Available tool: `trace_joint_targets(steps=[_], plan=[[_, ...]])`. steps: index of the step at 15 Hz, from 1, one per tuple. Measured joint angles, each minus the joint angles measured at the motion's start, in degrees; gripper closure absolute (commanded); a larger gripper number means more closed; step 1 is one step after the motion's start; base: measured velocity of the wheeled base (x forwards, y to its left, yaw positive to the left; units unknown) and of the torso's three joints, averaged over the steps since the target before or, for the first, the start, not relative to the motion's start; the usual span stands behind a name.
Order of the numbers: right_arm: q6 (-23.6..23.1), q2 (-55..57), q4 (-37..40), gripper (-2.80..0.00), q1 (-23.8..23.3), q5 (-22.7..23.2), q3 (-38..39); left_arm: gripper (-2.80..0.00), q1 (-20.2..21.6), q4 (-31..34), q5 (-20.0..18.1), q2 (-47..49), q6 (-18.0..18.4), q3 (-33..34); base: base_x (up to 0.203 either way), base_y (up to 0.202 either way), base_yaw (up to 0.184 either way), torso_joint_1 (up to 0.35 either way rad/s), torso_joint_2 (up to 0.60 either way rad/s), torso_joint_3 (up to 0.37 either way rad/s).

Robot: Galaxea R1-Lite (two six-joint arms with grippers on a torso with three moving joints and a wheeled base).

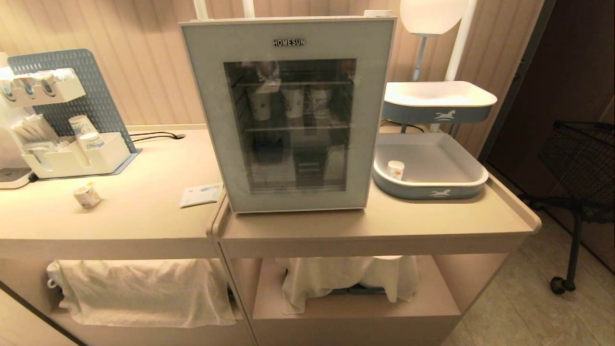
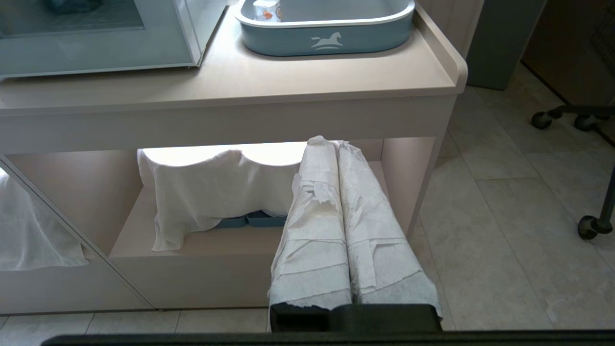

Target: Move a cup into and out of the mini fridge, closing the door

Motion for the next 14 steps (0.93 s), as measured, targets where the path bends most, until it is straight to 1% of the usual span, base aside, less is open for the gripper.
trace_joint_targets(steps=[14], plan=[[-0.01, 0.00, 0.00, 0.00, 0.00, -0.03, 0.00, 0.00, 0.00, 0.00, 0.00, 0.00, -0.02, 0.00, 0.000, 0.000, 0.000, 0.000, 0.00, 0.000]])
